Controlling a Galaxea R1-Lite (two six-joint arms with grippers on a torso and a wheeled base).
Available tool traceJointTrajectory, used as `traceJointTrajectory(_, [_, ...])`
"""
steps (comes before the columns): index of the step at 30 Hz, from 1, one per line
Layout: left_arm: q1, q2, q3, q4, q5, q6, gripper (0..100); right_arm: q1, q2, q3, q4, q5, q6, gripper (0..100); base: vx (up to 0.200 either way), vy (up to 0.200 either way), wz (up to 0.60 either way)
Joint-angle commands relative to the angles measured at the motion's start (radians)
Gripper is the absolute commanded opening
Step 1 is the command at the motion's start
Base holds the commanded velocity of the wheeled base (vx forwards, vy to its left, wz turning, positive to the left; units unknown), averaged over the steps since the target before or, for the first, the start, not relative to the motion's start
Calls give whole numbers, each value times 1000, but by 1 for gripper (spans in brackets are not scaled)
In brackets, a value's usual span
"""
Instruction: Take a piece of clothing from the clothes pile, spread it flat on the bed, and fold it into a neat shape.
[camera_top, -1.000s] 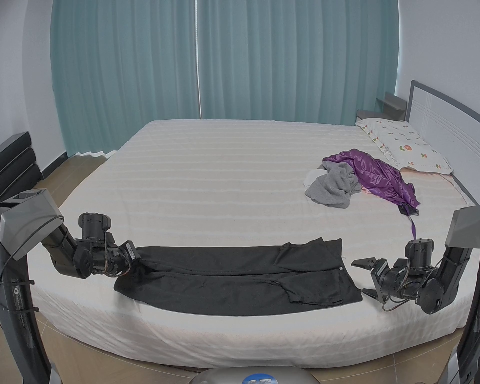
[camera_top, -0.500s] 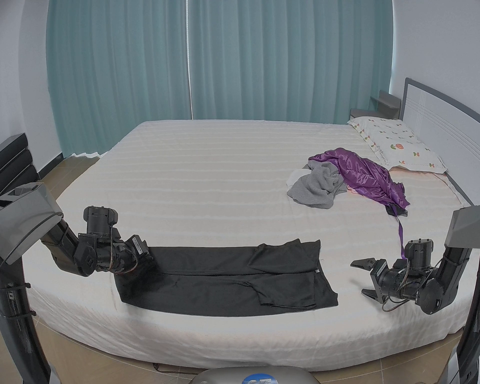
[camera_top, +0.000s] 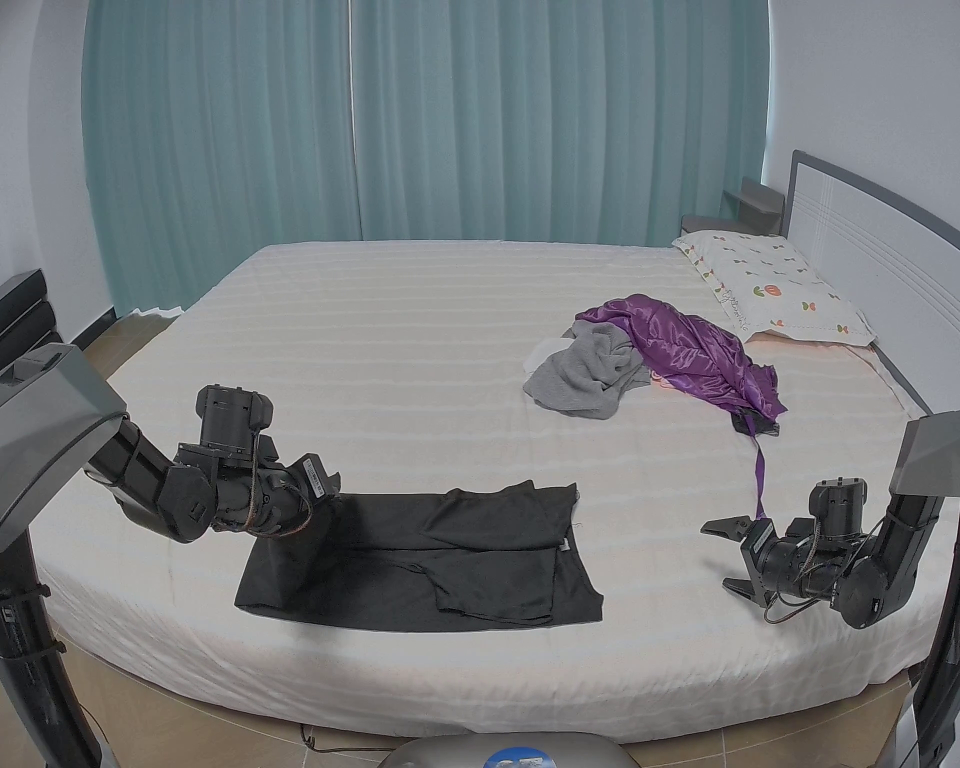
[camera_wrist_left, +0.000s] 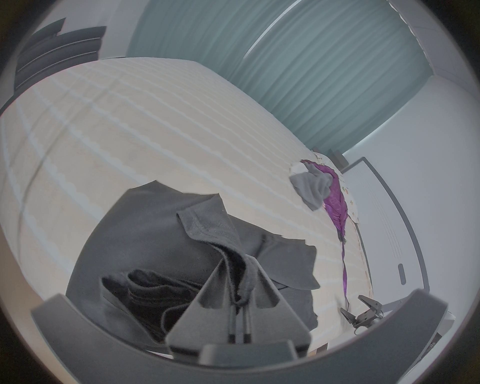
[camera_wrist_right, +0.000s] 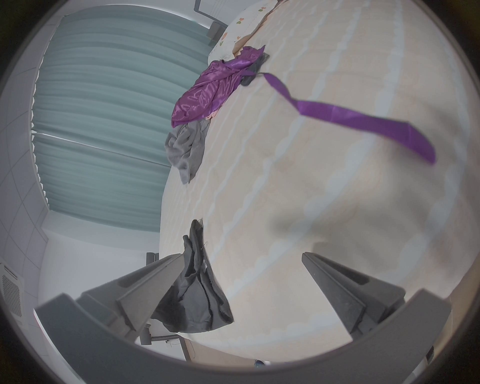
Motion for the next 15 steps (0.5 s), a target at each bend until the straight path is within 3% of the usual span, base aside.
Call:
traceJointTrajectory(1, [-48, -16, -26, 22, 14, 0, 0, 2, 2, 0, 0, 1, 0, 100, 0, -200, 0])
traceJointTrajectory(15, [-200, 56, -207, 177, 44, -53, 0, 2, 2, 0, 0, 1, 0, 100, 0, -200, 0])
